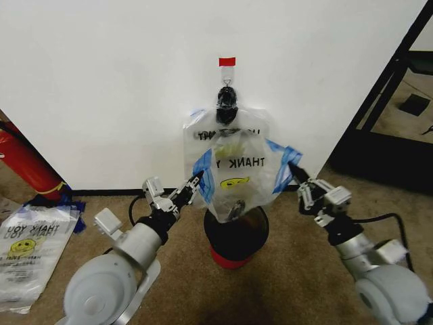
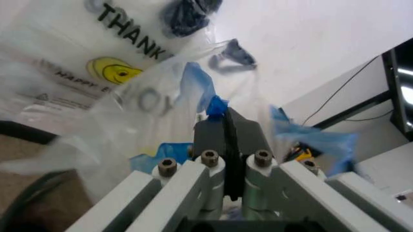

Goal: Pick up the garbage bag from the wall and place it over the trash bin.

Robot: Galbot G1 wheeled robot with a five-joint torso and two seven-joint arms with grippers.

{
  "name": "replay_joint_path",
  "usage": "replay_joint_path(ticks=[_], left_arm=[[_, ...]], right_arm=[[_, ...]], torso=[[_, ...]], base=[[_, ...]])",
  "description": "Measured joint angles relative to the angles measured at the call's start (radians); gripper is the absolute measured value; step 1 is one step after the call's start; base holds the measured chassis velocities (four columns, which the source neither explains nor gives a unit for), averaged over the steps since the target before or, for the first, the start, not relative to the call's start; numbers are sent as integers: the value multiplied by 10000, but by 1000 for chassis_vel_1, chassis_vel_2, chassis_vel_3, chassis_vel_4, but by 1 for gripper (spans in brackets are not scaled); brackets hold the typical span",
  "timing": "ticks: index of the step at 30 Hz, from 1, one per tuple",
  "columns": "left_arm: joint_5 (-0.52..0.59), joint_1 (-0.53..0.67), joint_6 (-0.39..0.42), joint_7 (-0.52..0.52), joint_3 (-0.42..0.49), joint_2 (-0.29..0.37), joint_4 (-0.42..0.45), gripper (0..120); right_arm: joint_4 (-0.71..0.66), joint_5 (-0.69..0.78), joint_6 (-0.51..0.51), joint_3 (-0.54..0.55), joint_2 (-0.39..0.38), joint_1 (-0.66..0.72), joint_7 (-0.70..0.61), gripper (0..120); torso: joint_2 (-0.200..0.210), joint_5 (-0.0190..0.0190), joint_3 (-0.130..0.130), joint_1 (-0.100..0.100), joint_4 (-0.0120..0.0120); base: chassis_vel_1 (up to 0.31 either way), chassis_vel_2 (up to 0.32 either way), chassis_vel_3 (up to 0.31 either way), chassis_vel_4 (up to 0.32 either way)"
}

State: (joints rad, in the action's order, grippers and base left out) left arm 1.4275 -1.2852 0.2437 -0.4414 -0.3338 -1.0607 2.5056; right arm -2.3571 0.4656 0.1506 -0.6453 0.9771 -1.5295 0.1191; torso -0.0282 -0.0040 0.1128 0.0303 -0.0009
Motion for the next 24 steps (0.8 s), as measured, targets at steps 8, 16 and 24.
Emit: replay_joint_path(ticks=[8, 16, 24], left_arm=[[934, -40, 50, -174, -834, 838, 6, 0], [1858, 186, 79, -282, -1428, 1277, -21, 0], [1600, 41, 187, -231, -994, 877, -37, 0]], right_arm=[[-1170, 1462, -1005, -310, 57, 357, -590, 0], [-1238, 1699, -1246, -189, 130, 552, -704, 0], [-241, 733, -910, 824, 664, 762, -752, 0]], torso=[[0, 0, 0, 1, 4], [0, 0, 1, 2, 1], [0, 0, 1, 2, -1]], base=[[0, 0, 0, 0], [0, 0, 0, 0], [0, 0, 0, 0]])
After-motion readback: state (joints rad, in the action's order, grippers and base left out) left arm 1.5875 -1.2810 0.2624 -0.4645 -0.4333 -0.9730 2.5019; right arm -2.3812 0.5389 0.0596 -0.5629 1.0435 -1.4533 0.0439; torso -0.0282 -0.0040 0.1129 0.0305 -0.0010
